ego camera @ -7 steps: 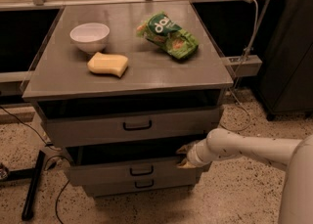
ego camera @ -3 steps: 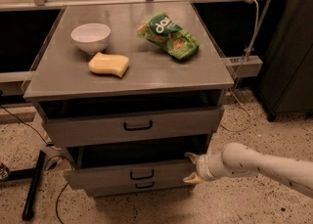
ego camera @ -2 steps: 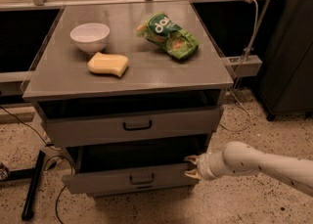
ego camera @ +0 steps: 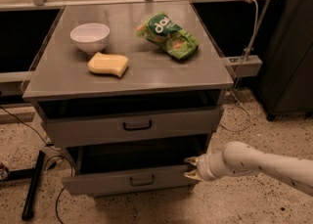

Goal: Open middle drawer

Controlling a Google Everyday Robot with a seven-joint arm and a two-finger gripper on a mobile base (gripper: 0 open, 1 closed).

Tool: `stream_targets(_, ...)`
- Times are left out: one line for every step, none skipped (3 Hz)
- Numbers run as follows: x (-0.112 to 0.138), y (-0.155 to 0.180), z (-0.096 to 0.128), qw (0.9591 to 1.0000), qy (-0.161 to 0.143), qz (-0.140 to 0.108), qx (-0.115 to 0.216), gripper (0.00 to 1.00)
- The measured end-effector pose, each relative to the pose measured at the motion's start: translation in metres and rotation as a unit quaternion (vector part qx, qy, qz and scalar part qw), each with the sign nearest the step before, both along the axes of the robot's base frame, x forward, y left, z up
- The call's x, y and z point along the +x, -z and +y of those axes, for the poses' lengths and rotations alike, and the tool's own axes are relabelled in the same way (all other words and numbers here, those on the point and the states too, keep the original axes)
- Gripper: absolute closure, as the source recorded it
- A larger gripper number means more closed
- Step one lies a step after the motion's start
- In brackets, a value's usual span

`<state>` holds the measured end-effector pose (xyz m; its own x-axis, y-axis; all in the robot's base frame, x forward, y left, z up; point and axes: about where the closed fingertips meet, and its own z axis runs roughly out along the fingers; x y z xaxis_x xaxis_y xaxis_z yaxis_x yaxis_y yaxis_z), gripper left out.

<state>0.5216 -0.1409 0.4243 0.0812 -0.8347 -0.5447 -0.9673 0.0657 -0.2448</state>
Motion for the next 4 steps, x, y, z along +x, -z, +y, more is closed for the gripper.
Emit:
stream_targets(0.0000, 0.0000, 0.0000, 1.0000, 0.000, 0.000, 0.000, 0.82)
stream_targets(0.0000, 0.0000, 0.0001, 1.0000, 0.000, 0.000, 0.000, 0.58)
stream_targets(0.0011, -0.0006, -0.0003, 1.0000, 0.001, 0.003, 0.001, 0.35)
stream_targets(-0.0015, 0.0010, -0.0015, 1.0000, 0.002, 0.007, 0.005, 0.12)
